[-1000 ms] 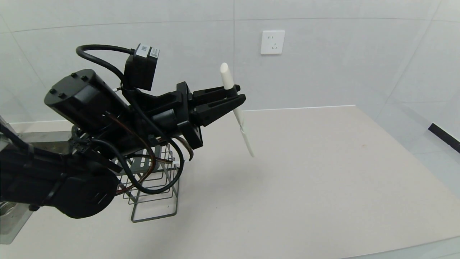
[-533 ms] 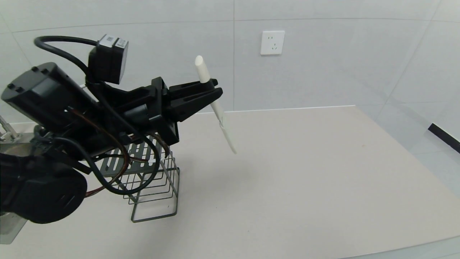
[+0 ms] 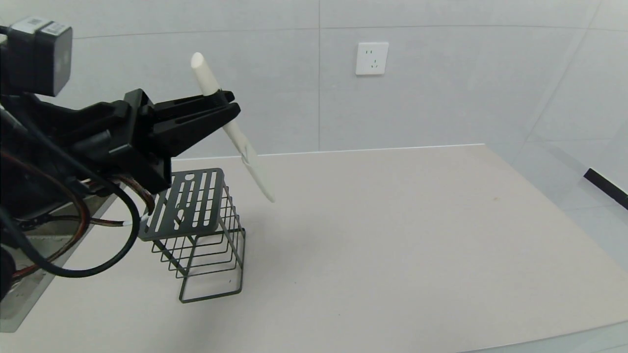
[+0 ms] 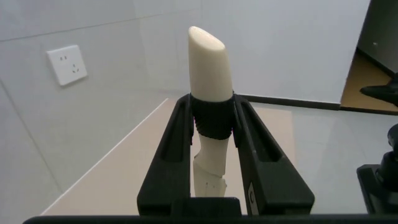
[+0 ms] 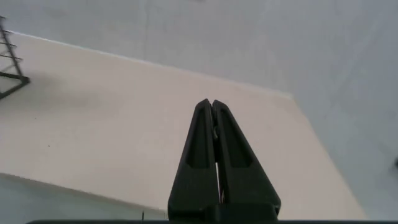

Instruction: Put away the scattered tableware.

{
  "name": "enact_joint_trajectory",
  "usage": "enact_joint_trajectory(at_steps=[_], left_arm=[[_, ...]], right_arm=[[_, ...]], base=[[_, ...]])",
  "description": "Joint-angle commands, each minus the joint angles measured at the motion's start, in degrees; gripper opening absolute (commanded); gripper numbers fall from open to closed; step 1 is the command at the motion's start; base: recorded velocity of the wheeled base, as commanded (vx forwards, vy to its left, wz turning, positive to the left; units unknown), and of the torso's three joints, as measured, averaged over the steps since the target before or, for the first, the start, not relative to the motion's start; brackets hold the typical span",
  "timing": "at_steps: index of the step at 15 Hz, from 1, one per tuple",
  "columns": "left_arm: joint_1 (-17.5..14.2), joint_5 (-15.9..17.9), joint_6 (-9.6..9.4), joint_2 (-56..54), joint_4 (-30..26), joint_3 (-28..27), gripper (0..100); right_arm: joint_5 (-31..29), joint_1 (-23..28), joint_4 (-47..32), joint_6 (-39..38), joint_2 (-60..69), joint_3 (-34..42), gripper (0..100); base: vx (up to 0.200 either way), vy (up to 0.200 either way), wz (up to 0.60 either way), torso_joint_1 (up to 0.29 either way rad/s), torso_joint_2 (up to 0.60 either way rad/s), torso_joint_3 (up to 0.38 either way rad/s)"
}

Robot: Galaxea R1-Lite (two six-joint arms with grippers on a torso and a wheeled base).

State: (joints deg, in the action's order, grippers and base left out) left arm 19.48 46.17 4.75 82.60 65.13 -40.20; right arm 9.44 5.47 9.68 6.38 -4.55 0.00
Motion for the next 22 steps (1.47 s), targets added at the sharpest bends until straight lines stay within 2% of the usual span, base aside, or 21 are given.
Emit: enact_joint_trajectory(at_steps=[1, 2, 3, 4, 7, 9, 11, 13, 14, 15, 16, 17, 19, 22], left_arm=[[-1.55, -0.02, -0.71, -3.06, -0.62, 0.13, 0], [-2.43, 0.06, -1.77, -3.33, -0.97, 0.04, 0], [-4.01, 0.06, -4.23, -3.85, -1.68, 0.04, 0], [-4.89, 0.24, -5.11, -4.29, -2.12, -0.05, 0], [-6.91, 0.59, -5.72, -5.79, -2.29, -0.4, 0], [-10.34, 0.59, -7.65, -7.02, -3.52, -0.31, 0], [-11.48, 0.59, -9.32, -8.95, -7.21, 0.21, 0], [-11.75, 0.59, -13.63, -10.09, -11.87, 0.48, 0], [-12.01, 0.68, -14.51, -10.09, -12.93, 0.48, 0], [-13.94, 2.09, -15.21, -10.01, -13.81, 0.39, 0], [-14.73, 3.05, -15.21, -9.92, -13.81, 0.3, 0], [-17.37, 5.6, -15.3, -9.57, -13.81, -0.05, 0], [-18.07, 9.12, -15.3, -9.39, -13.81, 0.04, 0], [-18.16, 12.55, -15.3, -6.75, -13.02, -0.31, 0]], right_arm=[[-4.16, -0.02, -4.76, -1.28, -0.29, 0.0, 0], [-6.18, -0.02, -7.57, -1.45, -0.29, 0.0, 0], [-7.94, -0.02, -9.68, -2.77, -0.29, 0.0, 0], [-7.94, -0.02, -9.5, -3.3, -0.29, 0.0, 0], [-7.94, -0.11, -9.59, -3.48, -0.29, 0.0, 0], [-7.94, -0.11, -9.59, -3.56, -0.29, 0.0, 0], [-7.94, -0.11, -9.59, -3.56, -0.29, 0.0, 0], [-7.94, -0.11, -9.59, -3.56, -0.29, 0.0, 0], [-7.94, -0.11, -9.59, -3.56, -0.29, 0.0, 0], [-7.94, -0.11, -9.59, -3.56, -0.29, 0.0, 0], [-7.94, -0.11, -9.59, -3.56, -0.29, 0.0, 0], [-7.94, -0.11, -9.59, -3.56, -0.29, 0.0, 0], [-7.94, -0.11, -9.59, -3.56, -0.29, 0.0, 0], [-7.94, -0.11, -9.59, -3.56, -0.29, 0.0, 0]], base=[[0.0, 0.0, 0.0, 0.0, 0.0, 0.0], [0.0, 0.0, 0.0, 0.0, 0.0, 0.0], [0.0, 0.0, 0.0, 0.0, 0.0, 0.0], [0.0, 0.0, 0.0, 0.0, 0.0, 0.0], [0.0, 0.0, 0.0, 0.0, 0.0, 0.0], [0.0, 0.0, 0.0, 0.0, 0.0, 0.0], [0.0, 0.0, 0.0, 0.0, 0.0, 0.0], [0.0, 0.0, 0.0, 0.0, 0.0, 0.0], [0.0, 0.0, 0.0, 0.0, 0.0, 0.0], [0.0, 0.0, 0.0, 0.0, 0.0, 0.0], [0.0, 0.0, 0.0, 0.0, 0.0, 0.0], [0.0, 0.0, 0.0, 0.0, 0.0, 0.0], [0.0, 0.0, 0.0, 0.0, 0.0, 0.0], [0.0, 0.0, 0.0, 0.0, 0.0, 0.0]])
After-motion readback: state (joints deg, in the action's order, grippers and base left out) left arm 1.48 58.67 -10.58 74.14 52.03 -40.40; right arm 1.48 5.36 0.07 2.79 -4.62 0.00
